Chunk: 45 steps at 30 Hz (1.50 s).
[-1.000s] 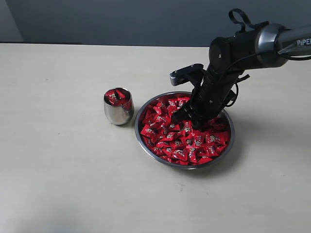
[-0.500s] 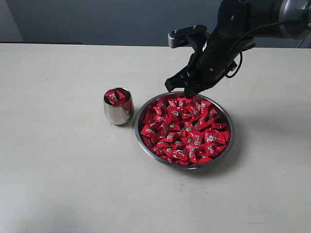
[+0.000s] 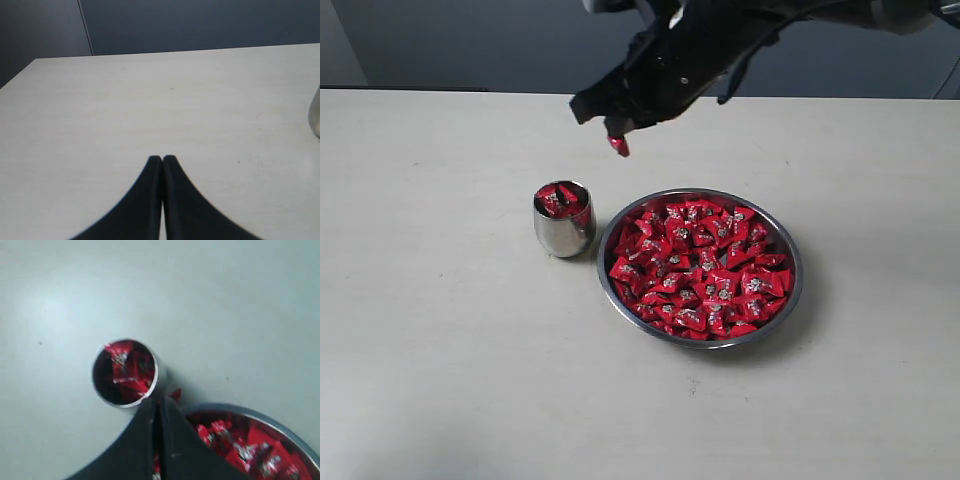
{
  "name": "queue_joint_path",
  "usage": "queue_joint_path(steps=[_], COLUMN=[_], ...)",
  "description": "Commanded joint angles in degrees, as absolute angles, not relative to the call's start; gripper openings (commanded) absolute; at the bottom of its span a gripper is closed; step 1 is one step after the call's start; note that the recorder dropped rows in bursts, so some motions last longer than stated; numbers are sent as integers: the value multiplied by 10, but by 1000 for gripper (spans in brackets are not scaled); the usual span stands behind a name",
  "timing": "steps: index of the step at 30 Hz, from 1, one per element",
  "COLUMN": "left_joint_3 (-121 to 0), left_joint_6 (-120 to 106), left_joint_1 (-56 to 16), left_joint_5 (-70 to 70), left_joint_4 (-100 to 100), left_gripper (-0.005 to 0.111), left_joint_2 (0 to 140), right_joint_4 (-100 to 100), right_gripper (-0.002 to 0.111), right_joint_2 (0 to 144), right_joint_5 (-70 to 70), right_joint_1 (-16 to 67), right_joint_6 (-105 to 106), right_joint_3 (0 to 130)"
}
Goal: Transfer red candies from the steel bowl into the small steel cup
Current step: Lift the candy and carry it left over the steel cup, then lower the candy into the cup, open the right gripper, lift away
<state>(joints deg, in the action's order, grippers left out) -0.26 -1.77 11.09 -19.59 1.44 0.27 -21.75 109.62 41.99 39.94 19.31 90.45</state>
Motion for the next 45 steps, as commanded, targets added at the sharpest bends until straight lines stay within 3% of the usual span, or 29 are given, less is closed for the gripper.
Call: queue_joint_path(steps=[1, 10, 45], left_joint_3=[0, 0, 0], left_joint_6=[-17, -17, -17], left_joint_1=[107, 107, 107], left_joint_5=[-191, -191, -191], left_joint_4=[16, 16, 16], left_gripper=[0, 0, 0], left_joint_2=[0, 0, 0], right_joint_4=[-221, -236, -245], right_gripper=[-1, -1, -1], right_joint_2=[1135, 1219, 1265], right_joint_5=[425, 467, 442], right_joint_1=[426, 441, 441], right_joint_6=[199, 198, 210], right_joint_3=[965, 1039, 1039])
